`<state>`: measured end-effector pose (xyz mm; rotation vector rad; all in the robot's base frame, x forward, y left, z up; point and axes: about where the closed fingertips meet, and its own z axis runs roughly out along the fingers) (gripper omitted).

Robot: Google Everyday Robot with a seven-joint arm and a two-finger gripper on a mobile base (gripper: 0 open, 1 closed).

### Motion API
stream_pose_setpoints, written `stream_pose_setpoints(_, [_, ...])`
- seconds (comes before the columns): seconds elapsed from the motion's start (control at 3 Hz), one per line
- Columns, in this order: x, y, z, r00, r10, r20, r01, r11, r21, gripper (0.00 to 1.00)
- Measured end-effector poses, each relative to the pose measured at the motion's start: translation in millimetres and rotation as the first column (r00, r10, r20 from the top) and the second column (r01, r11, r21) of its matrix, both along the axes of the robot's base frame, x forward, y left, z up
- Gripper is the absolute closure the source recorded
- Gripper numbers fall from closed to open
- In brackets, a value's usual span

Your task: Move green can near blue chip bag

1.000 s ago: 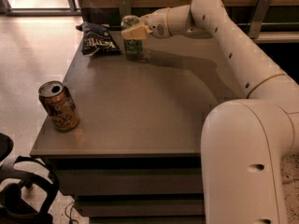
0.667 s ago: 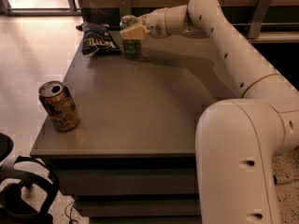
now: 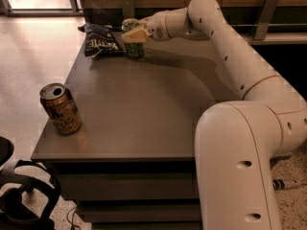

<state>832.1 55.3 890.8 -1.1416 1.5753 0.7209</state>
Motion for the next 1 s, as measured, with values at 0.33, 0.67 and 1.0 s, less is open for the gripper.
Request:
stream_pose_setpoints(0.33, [-0.5,3.8,-1.3,1.0000,0.006,-0.002,-0.006,1.000,0.001,0.81])
stream_pose_setpoints(0.67, [-0.7,7.3,-2.9,0.9999,0.010,-0.005,-0.010,1.000,0.001,0.59])
stream_pose_setpoints(1.0, [-0.9,10.7,-4.5,0.9999,0.014,-0.007,-0.014,1.000,0.001,0.36])
